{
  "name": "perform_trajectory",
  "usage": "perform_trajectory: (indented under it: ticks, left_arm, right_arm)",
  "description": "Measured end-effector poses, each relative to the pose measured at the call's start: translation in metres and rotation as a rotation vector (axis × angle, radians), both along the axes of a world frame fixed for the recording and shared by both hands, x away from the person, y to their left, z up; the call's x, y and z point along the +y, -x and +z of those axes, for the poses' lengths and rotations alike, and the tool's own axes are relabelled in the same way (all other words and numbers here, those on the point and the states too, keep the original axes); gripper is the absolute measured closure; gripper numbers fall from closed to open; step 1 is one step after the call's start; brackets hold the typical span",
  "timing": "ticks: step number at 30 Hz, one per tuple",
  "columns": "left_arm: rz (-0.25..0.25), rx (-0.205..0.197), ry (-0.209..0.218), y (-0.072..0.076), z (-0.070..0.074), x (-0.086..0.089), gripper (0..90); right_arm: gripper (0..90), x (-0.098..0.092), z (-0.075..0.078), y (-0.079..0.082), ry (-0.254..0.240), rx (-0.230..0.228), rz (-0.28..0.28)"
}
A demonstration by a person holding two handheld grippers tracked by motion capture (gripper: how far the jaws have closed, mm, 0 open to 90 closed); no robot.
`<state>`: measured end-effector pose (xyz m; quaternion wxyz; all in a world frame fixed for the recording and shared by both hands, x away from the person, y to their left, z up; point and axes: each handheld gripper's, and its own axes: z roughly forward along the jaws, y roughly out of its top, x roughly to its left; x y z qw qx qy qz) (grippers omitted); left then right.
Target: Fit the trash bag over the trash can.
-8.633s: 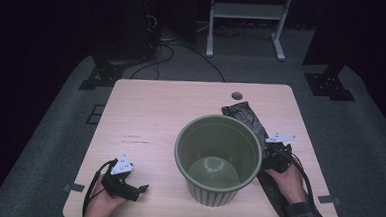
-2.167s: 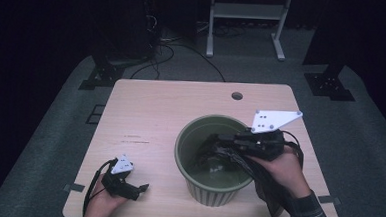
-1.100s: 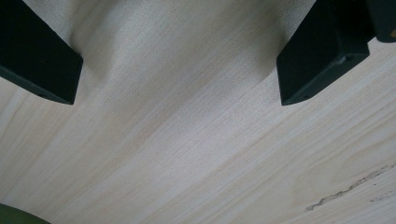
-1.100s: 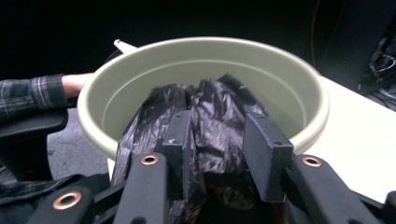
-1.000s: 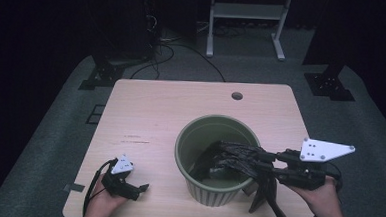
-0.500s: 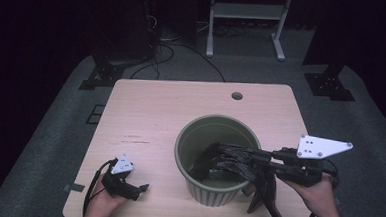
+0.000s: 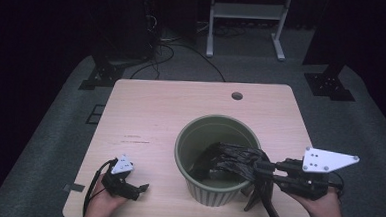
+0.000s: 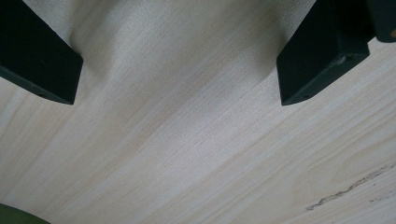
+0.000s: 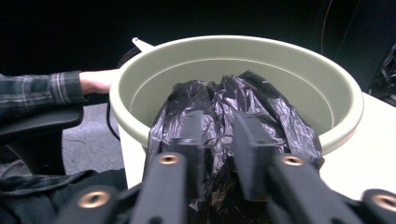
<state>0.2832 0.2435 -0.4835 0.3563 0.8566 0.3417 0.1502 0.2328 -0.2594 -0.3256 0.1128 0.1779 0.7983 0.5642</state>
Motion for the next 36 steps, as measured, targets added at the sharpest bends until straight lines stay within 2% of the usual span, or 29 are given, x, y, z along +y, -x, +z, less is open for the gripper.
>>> perform_trajectory:
  ticks: [1,2,3,8,13,20,23,24,25,29,31,32,36]
  left_arm:
    - [0.0,0.0,0.0,0.0,0.0,0.0,0.0]
    - [-0.001,0.0,0.0,0.0,0.0,0.0,0.0]
    - [-0.001,0.0,0.0,0.0,0.0,0.0,0.0]
    - [-0.001,0.0,0.0,0.0,0.0,0.0,0.0]
    - [0.0,-0.001,0.0,0.0,0.0,0.0,0.0]
    - [-0.001,0.0,0.0,0.0,0.0,0.0,0.0]
    - [0.0,-0.001,0.001,0.0,0.0,0.0,0.0]
    - [-0.001,0.0,0.001,0.0,0.0,0.0,0.0]
    - [0.0,0.001,0.002,0.0,0.0,0.0,0.0]
    - [-0.001,0.004,0.008,0.0,0.0,0.001,0.0]
    - [-0.001,0.004,0.008,0.0,0.0,0.001,0.0]
    - [-0.002,0.002,0.005,0.0,0.0,0.0,0.0]
    - [-0.006,0.0,0.0,0.0,0.0,0.0,0.0]
  right_arm:
    - [80.6,0.0,0.0,0.0,0.0,0.0,0.0]
    - [88.2,0.001,0.0,0.0,0.001,-0.01,0.006]
    - [90.0,0.002,-0.001,0.001,0.004,-0.015,0.004]
    - [90.0,0.004,0.0,0.0,0.004,-0.023,0.0]
    - [90.0,0.006,0.007,-0.008,-0.031,-0.034,-0.007]
    - [90.0,0.029,0.027,-0.03,-0.01,-0.054,0.01]
    - [90.0,0.044,0.037,-0.041,0.007,-0.065,0.028]
    - [90.0,0.055,0.043,-0.048,0.026,-0.064,0.037]
    - [90.0,0.055,0.043,-0.048,0.026,-0.064,0.037]
    - [90.0,0.076,0.054,-0.062,0.062,-0.056,0.054]
    - [90.0,0.093,0.057,-0.071,0.101,-0.053,0.063]
    - [90.0,0.093,0.057,-0.071,0.101,-0.053,0.063]
    - [90.0,0.114,0.055,-0.079,0.162,-0.048,0.073]
